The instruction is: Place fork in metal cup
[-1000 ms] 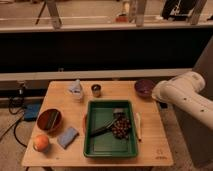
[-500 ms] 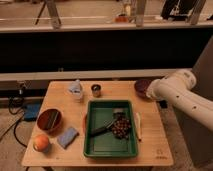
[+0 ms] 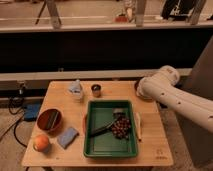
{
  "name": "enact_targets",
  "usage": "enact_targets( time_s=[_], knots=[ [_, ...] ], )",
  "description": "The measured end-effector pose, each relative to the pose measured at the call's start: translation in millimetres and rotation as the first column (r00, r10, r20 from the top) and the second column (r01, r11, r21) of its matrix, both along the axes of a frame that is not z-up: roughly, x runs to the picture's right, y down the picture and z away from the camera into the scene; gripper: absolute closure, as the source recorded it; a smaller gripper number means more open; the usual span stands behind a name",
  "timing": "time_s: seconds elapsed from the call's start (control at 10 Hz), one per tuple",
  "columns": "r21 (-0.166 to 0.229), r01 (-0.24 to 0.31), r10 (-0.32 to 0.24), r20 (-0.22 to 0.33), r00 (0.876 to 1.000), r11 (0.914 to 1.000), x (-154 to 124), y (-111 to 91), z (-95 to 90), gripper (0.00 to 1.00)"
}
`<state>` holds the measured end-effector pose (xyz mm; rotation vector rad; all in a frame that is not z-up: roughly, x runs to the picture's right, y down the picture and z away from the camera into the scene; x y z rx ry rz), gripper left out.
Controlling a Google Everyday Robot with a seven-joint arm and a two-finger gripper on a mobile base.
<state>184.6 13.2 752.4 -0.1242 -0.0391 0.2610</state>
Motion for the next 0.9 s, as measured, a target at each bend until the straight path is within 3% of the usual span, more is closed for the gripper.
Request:
enact_targets(
  time_s=[0.3, 0.7, 0.9],
  knots=[
    [-0.019, -0.035, 0.035, -0.022, 0.999, 0.9992, 22.5, 1.3, 25.9, 1.00],
    [-0.050, -0.090, 0.087, -0.062, 0.994, 0.9946, 99.1, 4.1, 67.4, 1.00],
    [-0.065, -0.111, 0.106, -0.078, 0.991, 0.9917, 108.6, 3.5, 81.2, 1.00]
  ],
)
